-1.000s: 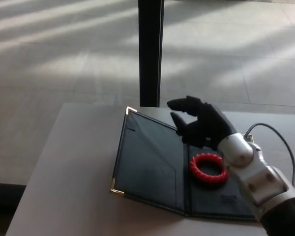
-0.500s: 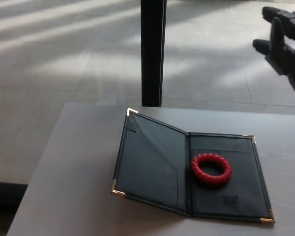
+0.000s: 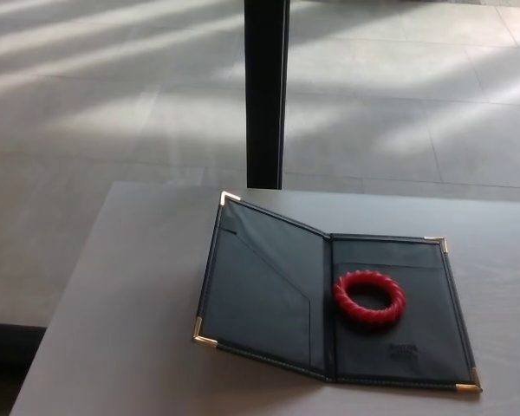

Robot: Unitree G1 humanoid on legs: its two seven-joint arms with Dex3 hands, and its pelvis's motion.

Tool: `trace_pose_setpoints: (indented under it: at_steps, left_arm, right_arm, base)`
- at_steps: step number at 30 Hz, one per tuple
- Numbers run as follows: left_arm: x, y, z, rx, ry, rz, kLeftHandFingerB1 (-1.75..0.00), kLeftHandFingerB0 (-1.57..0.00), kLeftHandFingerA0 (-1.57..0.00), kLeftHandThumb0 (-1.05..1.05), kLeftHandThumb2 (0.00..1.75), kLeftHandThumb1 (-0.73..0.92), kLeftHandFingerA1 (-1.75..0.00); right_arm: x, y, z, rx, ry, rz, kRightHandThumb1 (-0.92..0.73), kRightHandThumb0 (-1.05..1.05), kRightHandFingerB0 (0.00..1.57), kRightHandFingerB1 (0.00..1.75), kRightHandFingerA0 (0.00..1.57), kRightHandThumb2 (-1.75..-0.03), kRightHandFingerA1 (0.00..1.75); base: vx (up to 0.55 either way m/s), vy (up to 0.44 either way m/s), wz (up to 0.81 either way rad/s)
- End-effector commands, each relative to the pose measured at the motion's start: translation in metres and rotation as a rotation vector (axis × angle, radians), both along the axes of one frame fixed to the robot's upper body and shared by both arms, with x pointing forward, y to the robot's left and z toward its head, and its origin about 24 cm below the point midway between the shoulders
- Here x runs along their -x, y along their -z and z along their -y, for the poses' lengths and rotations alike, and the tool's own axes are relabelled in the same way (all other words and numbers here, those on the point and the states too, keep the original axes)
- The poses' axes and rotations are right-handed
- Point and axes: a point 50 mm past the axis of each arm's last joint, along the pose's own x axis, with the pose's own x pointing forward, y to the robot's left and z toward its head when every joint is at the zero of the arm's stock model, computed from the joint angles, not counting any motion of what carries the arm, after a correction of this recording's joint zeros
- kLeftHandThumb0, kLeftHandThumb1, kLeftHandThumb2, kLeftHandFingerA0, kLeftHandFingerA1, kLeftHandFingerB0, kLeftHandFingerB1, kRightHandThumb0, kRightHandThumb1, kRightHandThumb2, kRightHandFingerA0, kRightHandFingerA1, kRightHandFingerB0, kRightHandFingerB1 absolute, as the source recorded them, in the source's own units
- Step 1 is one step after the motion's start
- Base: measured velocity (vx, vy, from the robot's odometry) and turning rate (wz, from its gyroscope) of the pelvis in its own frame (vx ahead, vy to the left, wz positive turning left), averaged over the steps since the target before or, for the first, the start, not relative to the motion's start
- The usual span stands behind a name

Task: There is a diary kept infront of the robot and the robot uses its right hand to grab its cover and puses it to the left to open it.

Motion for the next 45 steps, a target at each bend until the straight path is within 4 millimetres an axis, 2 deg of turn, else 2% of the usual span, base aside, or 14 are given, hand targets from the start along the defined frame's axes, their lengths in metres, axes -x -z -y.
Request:
trace_pose_setpoints:
  at_steps: [1,11,19,20,22,23,24,28,29,35,36,43,44,45]
  left_arm:
    - [0.008,-0.006,-0.008,-0.045,-0.011,-0.008,-1.4,-0.21,-0.3,-1.05,1.06,0.92,-1.63]
    - [0.009,-0.008,-0.011,-0.049,-0.023,-0.018,-1.38,-0.22,-0.29,-1.05,1.06,0.92,-1.61]
    - [0.01,-0.007,-0.01,-0.05,-0.018,-0.023,-1.46,-0.15,-0.28,-1.05,1.08,0.92,-1.63]
    - [0.01,-0.007,-0.01,-0.051,-0.016,-0.025,-1.49,-0.16,-0.29,-1.05,1.08,0.92,-1.64]
    - [0.01,-0.006,-0.01,-0.052,-0.014,-0.027,-1.49,-0.16,-0.29,-1.05,1.08,0.92,-1.64]
    - [0.011,-0.005,-0.009,-0.043,-0.017,-0.029,-1.48,-0.14,-0.27,-1.05,1.08,0.92,-1.66]
    - [0.011,-0.005,-0.009,-0.044,-0.017,-0.033,-1.41,-0.16,-0.28,-1.05,1.09,0.92,-1.7]
    - [0.012,-0.003,-0.008,-0.051,-0.029,-0.057,-1.4,-0.18,-0.31,-1.05,1.09,0.92,-1.69]
    - [0.014,-0.002,-0.007,-0.058,-0.009,-0.063,-1.4,-0.14,-0.27,-1.05,1.09,0.92,-1.7]
    - [0.017,0.001,-0.006,-0.058,-0.008,-0.088,-1.42,-0.15,-0.26,-1.05,1.08,0.92,-1.72]
    - [0.018,0.002,-0.005,-0.062,0.0,-0.095,-1.43,-0.17,-0.27,-1.05,1.1,0.92,-1.72]
    - [0.018,0.004,-0.003,-0.06,0.004,-0.103,-1.42,-0.2,-0.28,-1.05,1.07,0.92,-1.66]
    - [0.018,0.004,-0.003,-0.062,-0.004,-0.108,-1.41,-0.2,-0.29,-1.05,1.07,0.92,-1.68]
    - [0.019,0.004,-0.003,-0.057,-0.005,-0.106,-1.38,-0.15,-0.26,-1.05,1.08,0.92,-1.66]
  right_arm:
    - [0.065,-0.016,0.048,0.034,0.185,-0.011,-0.92,-0.88,0.64,0.81,0.69,-0.69,0.9]
    - [0.1,0.012,0.081,-0.025,0.269,-0.103,-0.92,-0.77,0.61,0.92,0.7,-0.68,0.99]
    - [0.135,0.106,0.076,-0.149,0.351,-0.289,-0.92,-0.73,0.6,1.01,0.62,-0.73,1.11]
    - [0.14,0.12,0.074,-0.2,0.392,-0.291,-0.67,-0.83,0.74,0.98,0.7,-1.06,1.03]
    - [0.146,0.136,0.071,-0.256,0.445,-0.293,-0.67,-0.83,0.74,0.98,0.7,-1.06,1.03]
    - [0.156,0.157,0.064,-0.313,0.458,-0.27,-0.92,-0.76,0.57,1.12,0.58,-0.72,1.16]
    - [0.159,0.164,0.061,-0.323,0.463,-0.276,-0.92,-0.71,0.46,1.07,0.58,-0.87,1.19]
    - [0.172,0.204,0.044,-0.417,0.524,-0.286,-0.92,-0.77,0.57,1.13,0.64,-0.72,1.26]
    - [0.175,0.213,0.035,-0.428,0.501,-0.296,-0.92,-0.8,0.44,1.09,0.53,-0.74,1.21]
    - [0.175,0.234,0.018,-0.51,0.456,-0.313,-0.92,-0.76,0.37,1.09,0.45,-0.7,1.17]
    - [0.175,0.24,0.012,-0.531,0.438,-0.337,-0.68,-0.78,0.43,0.85,0.61,-1.09,0.95]
    - [0.174,0.251,-0.004,-0.585,0.413,-0.401,-0.71,-0.73,0.47,0.84,0.65,-1.08,0.95]
    - [0.173,0.251,-0.006,-0.59,0.415,-0.405,-0.92,-0.68,0.46,0.94,0.58,-0.73,1.05]
    - [0.174,0.251,-0.007,-0.588,0.408,-0.417,-0.72,-0.71,0.48,0.83,0.65,-1.08,0.94]
  base:
    - [0.0,0.0,0.0]
    - [0.0,0.0,0.0]
    - [0.0,0.0,0.02]
    - [0.0,0.0,0.0]
    - [0.0,0.0,0.0]
    - [0.0,0.0,0.0]
    - [0.0,0.0,0.0]
    - [0.0,0.0,0.0]
    - [0.0,0.0,0.0]
    - [0.0,0.0,0.0]
    - [0.0,0.0,0.0]
    - [0.0,0.0,0.0]
    - [0.0,0.0,0.0]
    - [0.0,0.0,0.0]
